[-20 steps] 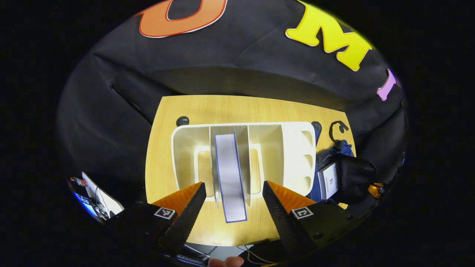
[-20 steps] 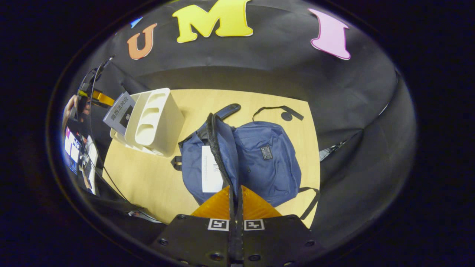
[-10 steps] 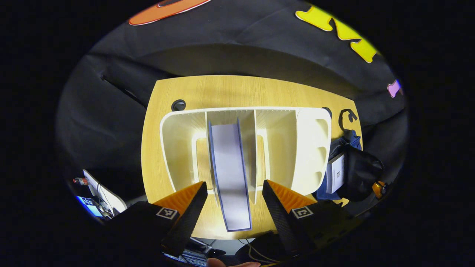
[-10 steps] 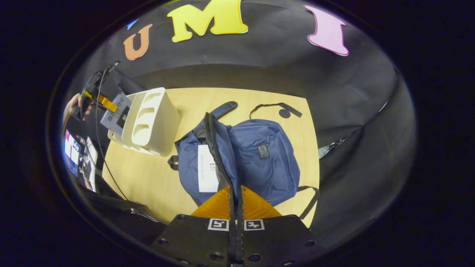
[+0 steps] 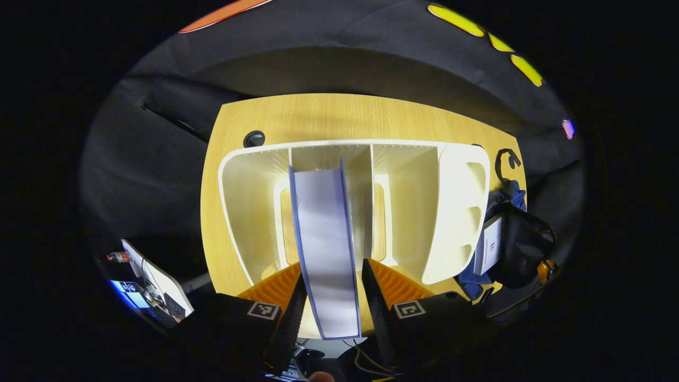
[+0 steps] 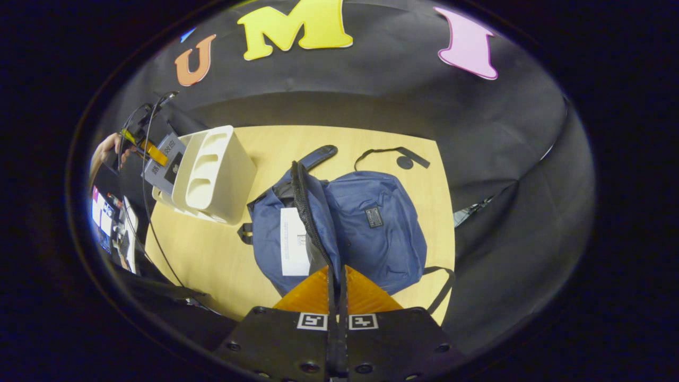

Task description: Open the schoolbag, grab two books from the bookshelf and put them into the schoolbag.

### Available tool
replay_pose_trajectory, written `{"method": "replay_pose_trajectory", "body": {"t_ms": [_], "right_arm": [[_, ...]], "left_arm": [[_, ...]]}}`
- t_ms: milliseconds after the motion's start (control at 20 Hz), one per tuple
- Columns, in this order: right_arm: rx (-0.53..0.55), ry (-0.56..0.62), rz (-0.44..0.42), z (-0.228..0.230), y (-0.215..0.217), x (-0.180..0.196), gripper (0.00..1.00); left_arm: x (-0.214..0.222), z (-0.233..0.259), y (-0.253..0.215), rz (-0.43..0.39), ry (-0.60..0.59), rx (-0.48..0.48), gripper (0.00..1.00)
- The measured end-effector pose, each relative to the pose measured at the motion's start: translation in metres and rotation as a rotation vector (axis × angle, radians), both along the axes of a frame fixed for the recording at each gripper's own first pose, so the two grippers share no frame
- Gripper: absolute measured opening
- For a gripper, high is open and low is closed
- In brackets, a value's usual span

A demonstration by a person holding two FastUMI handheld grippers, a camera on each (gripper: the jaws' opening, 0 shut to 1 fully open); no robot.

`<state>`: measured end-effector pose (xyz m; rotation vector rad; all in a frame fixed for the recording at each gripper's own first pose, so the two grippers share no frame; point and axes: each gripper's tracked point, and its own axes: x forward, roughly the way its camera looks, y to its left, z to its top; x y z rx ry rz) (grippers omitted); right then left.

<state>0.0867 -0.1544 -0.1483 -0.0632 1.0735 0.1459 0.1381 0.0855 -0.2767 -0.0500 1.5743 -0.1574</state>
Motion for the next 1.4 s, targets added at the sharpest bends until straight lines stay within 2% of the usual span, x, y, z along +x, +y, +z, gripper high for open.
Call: {"method": "replay_pose_trajectory", "body": {"t_ms": [250, 400, 450, 500, 600, 700, 800, 850, 1150, 1250, 1400], "right_arm": [[0.012, -0.005, 0.000, 0.000, 0.001, -0.003, 0.00], [0.018, -0.007, 0.014, 0.000, 0.003, -0.004, 0.00], [0.022, -0.008, 0.018, -0.001, 0.005, -0.004, 0.00], [0.024, -0.010, 0.022, -0.001, 0.006, -0.005, 0.00], [0.031, -0.017, 0.028, -0.001, 0.008, -0.005, 0.00], [0.030, -0.030, 0.030, -0.001, 0.008, -0.005, 0.00], [0.029, -0.035, 0.033, -0.001, 0.008, -0.007, 0.00], [0.028, -0.038, 0.033, 0.000, 0.008, -0.007, 0.00], [0.021, -0.039, 0.049, -0.001, 0.012, -0.011, 0.00], [0.015, -0.041, 0.062, 0.001, 0.014, -0.012, 0.00], [0.007, -0.053, 0.070, 0.005, 0.015, -0.013, 0.00]], "left_arm": [[-0.005, 0.001, 0.005, 0.035, 0.012, 0.015, 0.45], [-0.011, 0.013, 0.009, 0.036, -0.014, -0.015, 0.41], [-0.015, 0.020, 0.013, 0.025, -0.026, -0.020, 0.44], [-0.018, 0.030, 0.018, 0.019, -0.043, -0.020, 0.39], [-0.027, 0.052, 0.032, -0.006, -0.091, -0.007, 0.39], [-0.038, 0.075, 0.038, 0.017, -0.128, -0.038, 0.38], [-0.054, 0.102, 0.044, 0.057, -0.166, -0.079, 0.35], [-0.060, 0.115, 0.046, 0.083, -0.186, -0.103, 0.38], [-0.090, 0.173, 0.029, 0.234, -0.268, -0.330, 0.38], [-0.097, 0.183, 0.023, 0.262, -0.286, -0.386, 0.37], [-0.102, 0.196, -0.003, 0.261, -0.318, -0.482, 0.37]]}}
